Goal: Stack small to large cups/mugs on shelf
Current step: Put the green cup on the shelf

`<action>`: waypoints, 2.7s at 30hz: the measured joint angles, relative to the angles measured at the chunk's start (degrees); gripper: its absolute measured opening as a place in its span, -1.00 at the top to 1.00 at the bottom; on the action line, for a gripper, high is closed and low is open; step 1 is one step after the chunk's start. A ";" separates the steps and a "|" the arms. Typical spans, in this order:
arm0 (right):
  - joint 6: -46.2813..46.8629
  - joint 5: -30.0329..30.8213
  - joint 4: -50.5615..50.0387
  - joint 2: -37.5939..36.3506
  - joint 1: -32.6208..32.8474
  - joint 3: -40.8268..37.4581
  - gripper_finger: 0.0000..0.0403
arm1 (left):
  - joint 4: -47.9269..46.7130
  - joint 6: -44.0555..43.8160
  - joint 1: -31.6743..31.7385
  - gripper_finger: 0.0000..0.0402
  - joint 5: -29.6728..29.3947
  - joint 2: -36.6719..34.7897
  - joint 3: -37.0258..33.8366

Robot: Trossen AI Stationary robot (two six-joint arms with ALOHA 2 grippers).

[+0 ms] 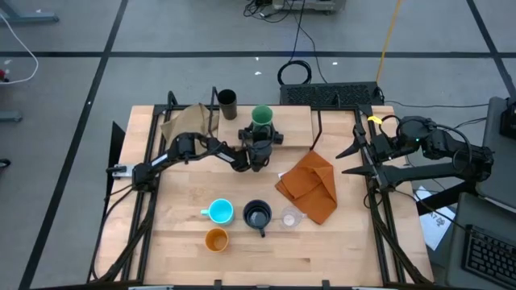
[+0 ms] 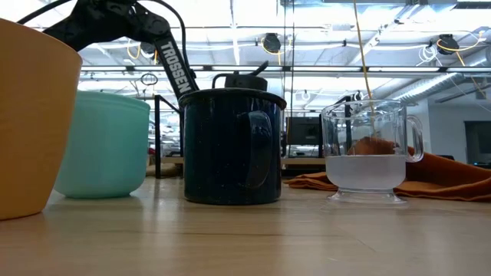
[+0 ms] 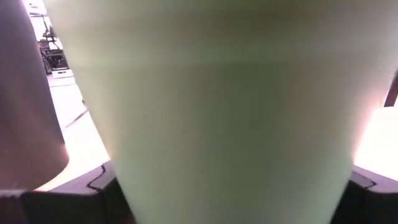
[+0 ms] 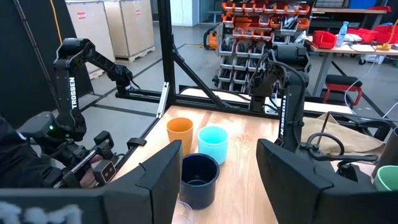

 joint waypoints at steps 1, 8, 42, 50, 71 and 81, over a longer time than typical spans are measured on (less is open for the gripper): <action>-0.05 0.00 0.01 0.00 -0.01 0.00 0.02 | 0.72 1.04 -0.13 -0.69 -0.03 0.02 -0.02; 0.07 0.00 0.00 0.00 0.00 0.00 0.02 | 10.28 13.10 -1.15 -0.69 -1.43 0.37 -0.20; 0.46 -0.02 -0.37 0.00 0.01 0.00 0.02 | 5.56 6.34 0.31 -0.69 4.49 0.04 -0.04; 0.46 -0.02 -0.39 0.00 0.01 0.00 0.02 | 5.54 2.66 0.16 -0.70 4.46 0.04 -0.04; 0.49 -0.02 -0.48 0.02 0.01 0.00 0.02 | 4.97 5.88 -0.51 -0.99 3.09 -2.40 0.02; 0.50 -0.02 -1.29 0.00 0.01 0.00 0.01 | 3.40 9.64 -0.81 -0.98 1.69 -5.98 0.02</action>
